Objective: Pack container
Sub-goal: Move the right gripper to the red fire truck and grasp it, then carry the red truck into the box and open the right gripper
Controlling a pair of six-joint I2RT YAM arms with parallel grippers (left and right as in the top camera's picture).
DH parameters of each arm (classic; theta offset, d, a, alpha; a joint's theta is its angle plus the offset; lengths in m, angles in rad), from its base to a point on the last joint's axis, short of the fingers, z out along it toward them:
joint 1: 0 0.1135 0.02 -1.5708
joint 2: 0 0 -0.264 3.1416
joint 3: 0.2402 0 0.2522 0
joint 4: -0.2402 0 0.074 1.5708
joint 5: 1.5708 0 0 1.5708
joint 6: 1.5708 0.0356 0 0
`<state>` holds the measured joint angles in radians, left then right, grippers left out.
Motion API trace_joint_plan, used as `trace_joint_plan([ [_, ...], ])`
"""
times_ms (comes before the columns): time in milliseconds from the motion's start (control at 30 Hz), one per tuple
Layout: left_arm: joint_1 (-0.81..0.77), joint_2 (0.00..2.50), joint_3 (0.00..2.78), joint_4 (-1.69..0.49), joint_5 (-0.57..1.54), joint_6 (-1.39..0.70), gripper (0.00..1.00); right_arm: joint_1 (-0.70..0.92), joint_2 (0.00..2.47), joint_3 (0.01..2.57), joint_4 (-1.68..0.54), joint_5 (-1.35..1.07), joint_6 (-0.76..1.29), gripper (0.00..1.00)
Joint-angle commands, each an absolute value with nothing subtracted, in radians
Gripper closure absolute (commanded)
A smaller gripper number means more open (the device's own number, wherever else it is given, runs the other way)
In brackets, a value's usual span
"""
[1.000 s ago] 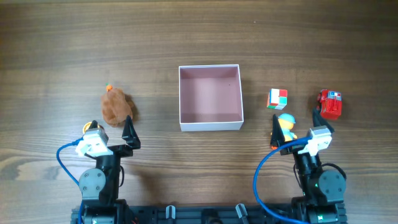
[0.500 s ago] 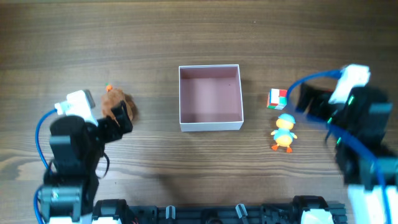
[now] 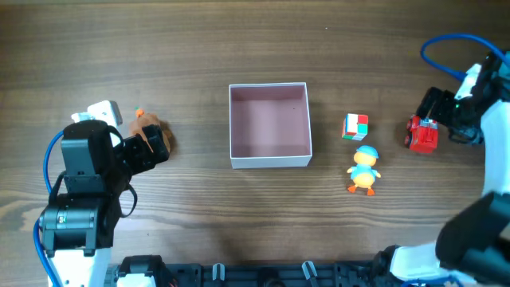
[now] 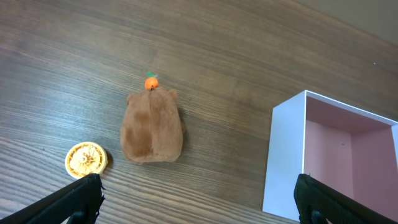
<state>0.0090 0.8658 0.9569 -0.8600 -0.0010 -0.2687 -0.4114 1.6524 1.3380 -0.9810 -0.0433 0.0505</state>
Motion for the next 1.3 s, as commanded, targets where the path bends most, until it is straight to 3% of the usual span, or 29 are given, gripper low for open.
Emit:
trace_joint_plan([
  [0, 0.018, 0.866, 0.978, -0.857, 0.011, -0.277, 0.00, -0.413, 1.740, 1.352, -0.941, -0.027, -0.032, 0.00],
  [200, 0.018, 0.866, 0.978, -0.857, 0.010, -0.277, 0.00, -0.413, 1.864, 1.342, -0.907, -0.019, -0.052, 0.01],
  [400, 0.018, 0.866, 0.978, -0.857, 0.011, -0.277, 0.00, -0.413, 1.912, 1.333, -0.882, -0.019, -0.033, 0.15],
  [567, 0.018, 0.866, 0.978, -0.857, 0.011, -0.277, 0.00, -0.413, 1.912, 1.333, -0.883, -0.019, -0.023, 0.43],
  [667, 0.018, 0.866, 0.978, -0.857, 0.011, -0.277, 0.00, -0.413, 1.912, 1.333, -0.884, -0.019, -0.023, 0.47],
  [833, 0.018, 0.866, 0.978, -0.857, 0.011, -0.277, 0.00, -0.413, 1.912, 1.333, -0.887, -0.019, 0.002, 0.62],
  [1000, 0.018, 0.866, 0.978, -0.857, 0.011, -0.277, 0.00, -0.412, 1.909, 1.335, -0.891, -0.026, 0.031, 0.96],
  [1133, 0.018, 0.866, 0.978, -0.857, 0.010, -0.277, 0.00, -0.358, 1.806, 1.343, -0.894, -0.027, 0.054, 0.96],
  [1267, 0.018, 0.866, 0.978, -0.857, 0.011, -0.277, 0.00, -0.136, 1.504, 1.379, -0.896, -0.050, 0.027, 0.96],
])
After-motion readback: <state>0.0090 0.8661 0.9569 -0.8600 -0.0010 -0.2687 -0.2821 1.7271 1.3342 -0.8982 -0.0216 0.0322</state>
